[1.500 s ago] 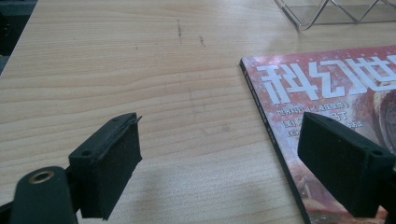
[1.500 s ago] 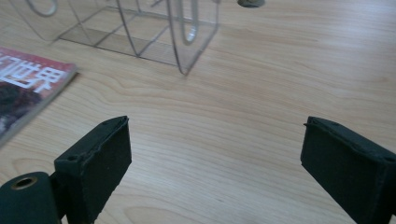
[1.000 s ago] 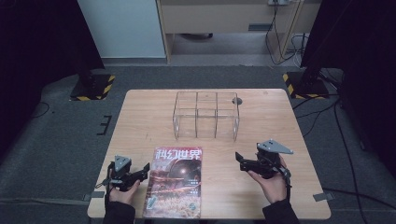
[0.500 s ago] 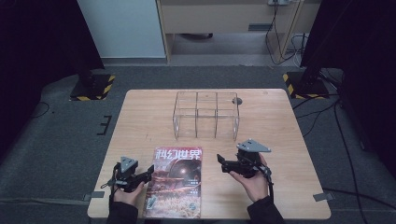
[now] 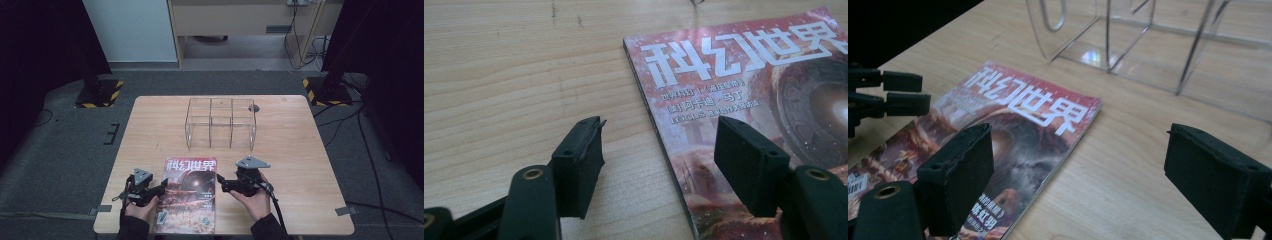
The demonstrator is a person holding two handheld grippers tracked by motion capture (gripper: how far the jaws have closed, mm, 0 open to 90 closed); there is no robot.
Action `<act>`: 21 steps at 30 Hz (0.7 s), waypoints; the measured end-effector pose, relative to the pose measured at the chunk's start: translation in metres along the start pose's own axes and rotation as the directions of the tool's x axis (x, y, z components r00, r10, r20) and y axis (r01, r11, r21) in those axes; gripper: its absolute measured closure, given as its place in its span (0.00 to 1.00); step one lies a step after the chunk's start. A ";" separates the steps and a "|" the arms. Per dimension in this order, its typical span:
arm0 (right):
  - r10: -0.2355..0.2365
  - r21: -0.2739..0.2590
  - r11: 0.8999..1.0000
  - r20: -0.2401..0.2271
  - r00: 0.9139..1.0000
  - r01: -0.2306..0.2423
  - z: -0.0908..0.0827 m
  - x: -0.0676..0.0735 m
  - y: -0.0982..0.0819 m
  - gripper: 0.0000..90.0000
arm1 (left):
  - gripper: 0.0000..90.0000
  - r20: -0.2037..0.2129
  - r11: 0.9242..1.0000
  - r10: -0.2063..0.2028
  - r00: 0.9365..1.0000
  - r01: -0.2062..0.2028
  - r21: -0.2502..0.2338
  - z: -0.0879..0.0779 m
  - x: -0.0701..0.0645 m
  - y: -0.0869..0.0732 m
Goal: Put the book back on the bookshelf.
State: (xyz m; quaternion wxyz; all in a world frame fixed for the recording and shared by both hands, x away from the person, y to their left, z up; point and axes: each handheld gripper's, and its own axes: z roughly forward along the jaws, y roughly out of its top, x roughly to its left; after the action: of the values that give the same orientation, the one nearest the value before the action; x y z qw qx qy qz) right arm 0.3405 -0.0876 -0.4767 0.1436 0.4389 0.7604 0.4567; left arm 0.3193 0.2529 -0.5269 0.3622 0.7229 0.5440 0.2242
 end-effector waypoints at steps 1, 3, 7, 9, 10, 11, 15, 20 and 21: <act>-0.001 0.010 1.000 -0.007 1.000 0.001 0.003 0.002 -0.003 0.14 | 0.39 0.000 1.000 0.000 1.000 0.000 0.000 0.000 0.000 0.000; 0.007 0.022 1.000 -0.019 1.000 -0.007 0.007 0.006 -0.007 0.15 | 0.40 0.002 1.000 0.000 1.000 0.000 0.001 0.000 -0.001 0.000; 0.018 0.046 0.999 -0.039 0.999 -0.016 0.015 0.012 -0.015 0.17 | 0.41 0.003 1.000 0.004 1.000 -0.004 0.009 0.001 -0.001 -0.001; 0.016 0.058 0.998 -0.055 0.998 -0.012 0.019 0.015 -0.019 0.17 | 0.41 0.000 1.000 0.006 1.000 -0.006 0.012 0.002 -0.002 -0.001; 0.016 0.064 0.998 -0.060 0.998 -0.013 0.022 0.016 -0.021 0.18 | 0.42 0.001 1.000 0.009 1.000 -0.009 0.014 0.002 -0.003 -0.001; 0.016 0.064 0.998 -0.060 0.998 -0.013 0.022 0.016 -0.021 0.18 | 0.42 0.001 1.000 0.009 1.000 -0.009 0.014 0.002 -0.003 -0.001; 0.031 0.086 0.996 -0.090 0.995 -0.023 0.030 0.023 -0.029 0.20 | 0.44 0.006 1.000 0.012 1.000 -0.013 0.021 0.003 -0.005 -0.002; 0.043 0.103 0.994 -0.107 0.993 -0.032 0.035 0.027 -0.033 0.21 | 0.45 0.011 1.000 0.014 1.000 -0.014 0.020 0.004 -0.006 -0.002; 0.042 0.111 0.993 -0.112 0.993 -0.030 0.038 0.029 -0.036 0.21 | 0.45 0.014 1.000 0.013 1.000 -0.014 0.019 0.004 -0.006 -0.002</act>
State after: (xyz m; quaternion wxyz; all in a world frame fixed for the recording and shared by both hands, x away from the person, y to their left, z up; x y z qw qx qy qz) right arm 0.3284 -0.0502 -0.5218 0.0676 0.4331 0.7830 0.4413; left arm 0.3189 0.2464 -0.5304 0.3574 0.7315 0.5388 0.2164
